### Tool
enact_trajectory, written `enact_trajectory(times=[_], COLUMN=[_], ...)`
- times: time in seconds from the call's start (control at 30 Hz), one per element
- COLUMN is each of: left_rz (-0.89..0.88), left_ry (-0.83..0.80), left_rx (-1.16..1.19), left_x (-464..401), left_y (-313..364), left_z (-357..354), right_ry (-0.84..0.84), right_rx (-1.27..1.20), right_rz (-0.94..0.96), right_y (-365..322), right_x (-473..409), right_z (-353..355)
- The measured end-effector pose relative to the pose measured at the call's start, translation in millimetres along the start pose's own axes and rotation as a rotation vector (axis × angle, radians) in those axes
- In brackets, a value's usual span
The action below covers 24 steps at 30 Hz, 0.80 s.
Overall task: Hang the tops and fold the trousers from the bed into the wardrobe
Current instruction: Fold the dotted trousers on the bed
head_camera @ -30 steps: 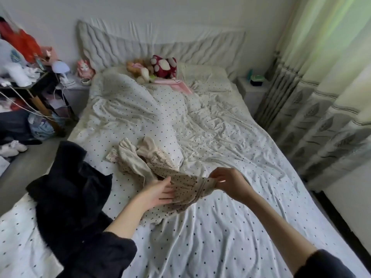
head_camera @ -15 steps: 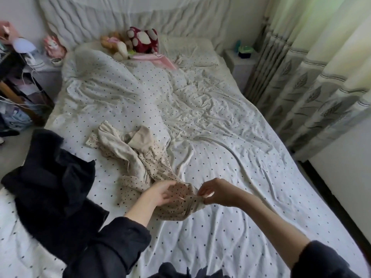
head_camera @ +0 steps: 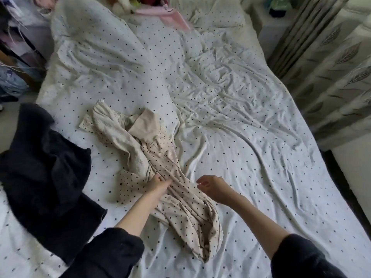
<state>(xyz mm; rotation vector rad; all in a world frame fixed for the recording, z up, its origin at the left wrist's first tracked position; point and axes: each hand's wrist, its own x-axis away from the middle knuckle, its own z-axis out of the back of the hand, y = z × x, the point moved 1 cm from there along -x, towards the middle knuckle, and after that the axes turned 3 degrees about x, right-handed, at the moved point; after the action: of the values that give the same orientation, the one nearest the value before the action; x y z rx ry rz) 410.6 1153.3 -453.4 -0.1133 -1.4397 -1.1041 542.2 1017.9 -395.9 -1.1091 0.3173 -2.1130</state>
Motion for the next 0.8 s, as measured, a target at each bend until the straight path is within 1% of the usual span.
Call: enact_trajectory(times=[0.07, 0.13, 0.2, 0.27, 0.33, 0.43, 0.5, 0.53, 0.57, 0.6, 0.63, 0.67, 0.7, 0.8], left_rz=[0.071, 0.08, -0.043, -0.231, -0.47, -0.817, -0.974, -1.008, -1.008, -0.966, -0.894, -0.831, -0.8, -0.739], left_ry=[0.039, 0.139, 0.29, 0.368, 0.314, 0.096, -0.062, -0.156, -0.254, -0.335, -0.387, -0.389, -0.352, -0.14], left_rx=[0.099, 0.195, 0.172, 0.099, -0.038, -0.219, -0.431, -0.511, -0.578, -0.618, -0.627, -0.605, -0.579, -0.535], left_x=[-18, -32, -44, -38, -24, -7, 2, 4, 7, 8, 7, 5, 3, -12], left_y=[6, 13, 24, 40, 54, 66, 66, 65, 64, 60, 56, 52, 50, 47], left_z=[-8, -12, -13, -20, -36, -73, -96, -106, -113, -119, -119, -116, -110, -79], right_ry=[-0.003, 0.004, 0.022, 0.064, 0.139, 0.275, 0.315, 0.312, 0.307, 0.299, 0.287, 0.276, 0.264, 0.185], right_rx=[-0.03, -0.064, -0.105, -0.163, -0.265, -0.464, -0.636, -0.691, -0.685, -0.628, -0.542, -0.444, -0.334, 0.025], right_rz=[-0.026, -0.034, -0.031, -0.041, -0.061, -0.093, -0.117, -0.136, -0.166, -0.201, -0.225, -0.241, -0.235, -0.096], right_y=[5, 7, 10, 15, 19, 24, 28, 32, 37, 43, 47, 51, 56, 64], right_x=[-17, -24, -33, -40, -46, -56, -59, -61, -63, -65, -68, -70, -72, -78], right_z=[1, 2, 8, 19, 33, 61, 75, 79, 82, 82, 80, 77, 72, 52])
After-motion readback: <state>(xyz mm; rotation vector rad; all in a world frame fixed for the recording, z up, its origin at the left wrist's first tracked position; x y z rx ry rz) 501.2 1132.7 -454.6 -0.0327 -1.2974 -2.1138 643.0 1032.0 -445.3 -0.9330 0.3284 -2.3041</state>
